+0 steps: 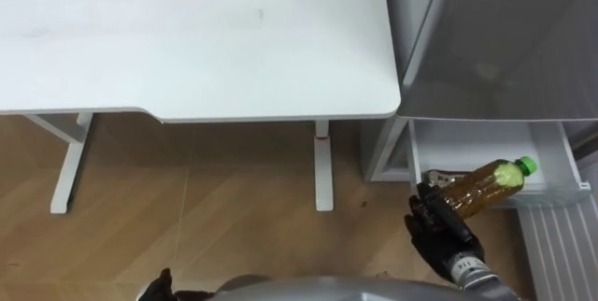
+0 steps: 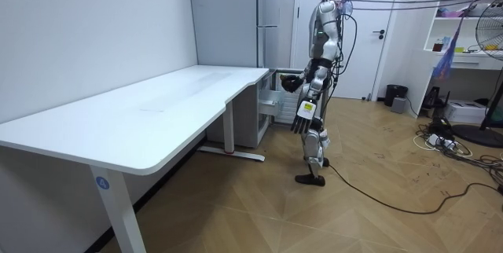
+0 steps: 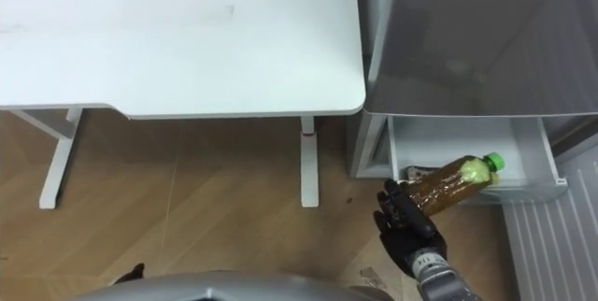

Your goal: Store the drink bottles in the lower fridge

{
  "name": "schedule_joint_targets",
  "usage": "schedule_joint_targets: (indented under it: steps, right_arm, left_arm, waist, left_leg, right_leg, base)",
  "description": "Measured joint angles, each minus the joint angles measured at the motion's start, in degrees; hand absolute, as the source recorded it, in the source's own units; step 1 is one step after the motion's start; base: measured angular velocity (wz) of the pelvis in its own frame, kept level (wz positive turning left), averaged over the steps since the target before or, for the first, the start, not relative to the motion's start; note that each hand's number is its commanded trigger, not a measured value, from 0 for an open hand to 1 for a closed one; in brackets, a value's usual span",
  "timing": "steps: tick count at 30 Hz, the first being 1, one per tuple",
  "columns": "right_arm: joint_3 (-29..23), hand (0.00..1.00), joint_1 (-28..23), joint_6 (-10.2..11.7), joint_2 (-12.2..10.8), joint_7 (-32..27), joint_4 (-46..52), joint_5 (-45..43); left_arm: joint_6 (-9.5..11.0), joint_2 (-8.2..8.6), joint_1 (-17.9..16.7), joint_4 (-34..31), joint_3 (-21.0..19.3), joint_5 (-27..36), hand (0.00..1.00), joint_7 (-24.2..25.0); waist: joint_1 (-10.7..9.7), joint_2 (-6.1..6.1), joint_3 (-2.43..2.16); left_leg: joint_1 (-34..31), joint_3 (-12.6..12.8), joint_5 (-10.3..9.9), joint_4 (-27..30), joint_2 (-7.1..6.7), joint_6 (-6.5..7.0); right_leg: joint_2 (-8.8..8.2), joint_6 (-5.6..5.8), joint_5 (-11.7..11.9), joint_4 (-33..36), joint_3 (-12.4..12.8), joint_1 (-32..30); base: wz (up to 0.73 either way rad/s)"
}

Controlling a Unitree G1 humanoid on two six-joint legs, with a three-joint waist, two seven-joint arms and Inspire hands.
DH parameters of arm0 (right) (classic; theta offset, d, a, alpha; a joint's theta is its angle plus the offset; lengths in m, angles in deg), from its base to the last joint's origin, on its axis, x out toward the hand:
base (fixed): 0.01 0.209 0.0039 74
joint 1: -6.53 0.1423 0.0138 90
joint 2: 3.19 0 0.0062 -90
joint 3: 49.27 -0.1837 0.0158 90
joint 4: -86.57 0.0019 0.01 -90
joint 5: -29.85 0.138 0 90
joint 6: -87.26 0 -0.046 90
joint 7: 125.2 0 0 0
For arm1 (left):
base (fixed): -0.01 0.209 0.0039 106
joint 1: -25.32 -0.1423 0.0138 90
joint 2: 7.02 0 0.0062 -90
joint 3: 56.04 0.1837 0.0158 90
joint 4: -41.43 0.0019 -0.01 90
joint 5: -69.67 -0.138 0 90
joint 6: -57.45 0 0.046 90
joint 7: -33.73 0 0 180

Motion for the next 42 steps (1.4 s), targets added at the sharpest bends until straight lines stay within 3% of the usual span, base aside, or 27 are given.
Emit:
schedule_joint_targets:
  steps: [8, 11, 21, 28, 33, 37, 39, 42]
  right_arm:
    - [-0.5, 1.0, 1.9, 0.0, 0.2, -1.4, -0.8, 5.8]
    - [-1.8, 1.0, 6.1, -0.1, 0.3, -2.6, -2.9, 6.6]
    - [-7.1, 1.0, 17.6, 0.1, 2.8, -3.5, -5.6, 11.8]
    - [-8.3, 1.0, 22.3, -2.1, 4.2, -4.4, -12.0, 12.3]
    - [-9.0, 1.0, 24.6, -2.8, 5.2, -5.7, -14.4, 12.9]
    - [-9.3, 1.0, 25.5, -4.4, 6.5, -5.9, -15.5, 12.8]
    - [-9.3, 1.0, 26.4, -6.2, 7.8, -6.5, -16.2, 12.8]
    - [-9.3, 1.0, 28.2, -6.5, 8.3, -7.9, -17.2, 12.2]
  left_arm:
    - [-1.8, 0.01, -0.4, 0.7, 0.6, -2.4, 0.0, 0.6]
    - [-2.1, 0.0, 0.1, 1.2, 0.8, -4.7, 0.0, 1.3]
    - [-4.3, -1.7, 3.0, 0.7, 1.7, -4.9, 0.0, 3.4]
    - [-5.7, -2.95, 6.2, 1.1, 3.4, -4.5, 0.0, 4.6]
    - [-6.5, -3.58, 7.1, 1.1, 3.5, -4.6, 0.0, 4.8]
    - [-7.3, -3.64, 7.1, 0.8, 2.9, -4.9, 0.0, 5.5]
    - [-7.8, -3.81, 7.2, 0.9, 2.0, -4.9, 0.0, 6.0]
    - [-7.7, -4.1, 7.4, 1.2, 1.7, -4.9, 0.0, 5.9]
  waist:
    - [-0.3, 1.12, -0.03]
    - [-0.5, 1.53, 0.08]
    - [-2.1, 0.36, 0.65]
    - [-1.6, 0.09, 0.76]
    - [-1.3, 0.24, 0.69]
    - [-1.3, 0.25, 0.69]
    - [-1.2, 0.2, 0.72]
    - [-1.3, 0.08, 0.79]
  left_leg:
    - [-1.1, -0.6, 0.0, 0.9, 0.0, 0.0]
    - [-2.4, -1.2, 0.0, 1.7, 0.0, 0.01]
    - [-7.7, -3.9, 0.5, 4.1, -0.67, 0.28]
    - [-11.2, -4.3, 1.1, 3.9, -0.9, 0.42]
    - [-12.2, -4.1, 1.1, 3.8, -0.85, 0.39]
    - [-13.1, -4.2, 1.2, 3.7, -0.87, 0.4]
    - [-13.8, -4.1, 1.3, 3.7, -0.86, 0.42]
    - [-14.9, -4.0, 1.8, 3.5, -0.89, 0.43]
  right_leg:
    - [0.01, -0.03, 0.0, 0.0, -0.7, -0.3]
    - [-0.06, -0.09, 0.1, 0.9, -1.1, -1.6]
    - [-0.32, -0.18, 0.2, 1.0, -2.8, -4.8]
    - [-0.64, -0.19, 0.2, 2.0, -3.0, -8.8]
    - [-0.64, -0.22, 0.2, 2.0, -3.0, -9.9]
    - [-0.66, -0.24, 0.2, 2.0, -3.0, -10.9]
    - [-0.7, -0.23, 0.2, 2.5, -2.9, -11.8]
    - [-0.85, -0.24, 0.2, 3.2, -3.0, -13.3]
  base:
    - [0.05]
    - [0.07]
    - [0.15]
    - [0.03]
    - [-0.01]
    - [0.0]
    - [-0.02]
    - [0.0]
